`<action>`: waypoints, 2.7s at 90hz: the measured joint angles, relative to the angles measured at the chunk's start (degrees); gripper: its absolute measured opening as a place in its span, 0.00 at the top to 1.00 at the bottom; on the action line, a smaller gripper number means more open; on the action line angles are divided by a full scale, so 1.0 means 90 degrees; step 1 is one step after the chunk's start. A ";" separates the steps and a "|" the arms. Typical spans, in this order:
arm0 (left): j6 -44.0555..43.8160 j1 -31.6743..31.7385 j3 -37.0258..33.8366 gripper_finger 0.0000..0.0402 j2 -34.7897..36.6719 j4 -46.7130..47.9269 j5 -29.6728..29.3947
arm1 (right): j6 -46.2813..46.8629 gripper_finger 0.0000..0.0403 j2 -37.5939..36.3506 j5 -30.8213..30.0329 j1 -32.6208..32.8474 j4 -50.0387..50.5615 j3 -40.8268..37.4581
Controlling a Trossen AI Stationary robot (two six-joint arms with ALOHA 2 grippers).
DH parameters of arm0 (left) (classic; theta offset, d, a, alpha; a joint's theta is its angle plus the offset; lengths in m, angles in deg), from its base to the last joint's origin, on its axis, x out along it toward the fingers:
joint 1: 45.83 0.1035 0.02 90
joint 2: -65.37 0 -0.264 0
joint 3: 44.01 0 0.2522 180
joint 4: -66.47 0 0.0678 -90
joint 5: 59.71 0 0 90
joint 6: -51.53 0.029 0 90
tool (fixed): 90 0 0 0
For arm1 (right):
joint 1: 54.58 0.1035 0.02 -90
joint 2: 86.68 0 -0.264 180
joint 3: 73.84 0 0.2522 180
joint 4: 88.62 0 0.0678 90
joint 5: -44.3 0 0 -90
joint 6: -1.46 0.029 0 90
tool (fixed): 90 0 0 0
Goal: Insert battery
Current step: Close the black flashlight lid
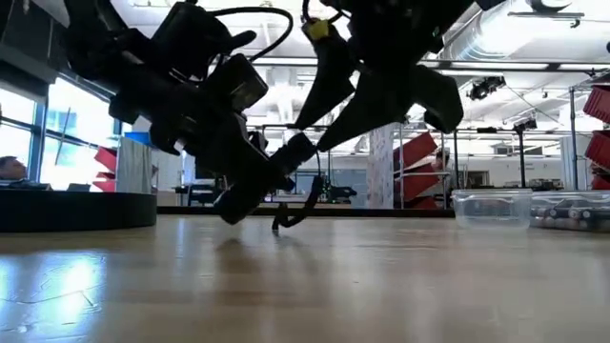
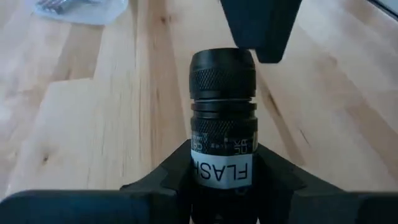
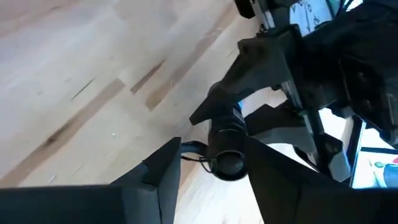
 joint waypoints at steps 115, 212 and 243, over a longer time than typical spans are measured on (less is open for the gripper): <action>0.0372 0.0005 -0.0002 0.75 0.0000 -0.0051 -0.0091 | 0.0907 0.81 0.0027 0.0393 -0.0361 -0.0026 0.0000; 0.1577 -0.0509 -0.0017 0.75 -0.0012 -0.0120 -0.4037 | 0.9082 0.83 0.0017 0.1048 -0.1394 -0.0031 -0.0001; 0.1551 -0.0501 0.0022 0.75 0.0002 -0.0284 -0.4237 | 1.0250 0.83 0.0029 0.1230 -0.1520 -0.0091 -0.0002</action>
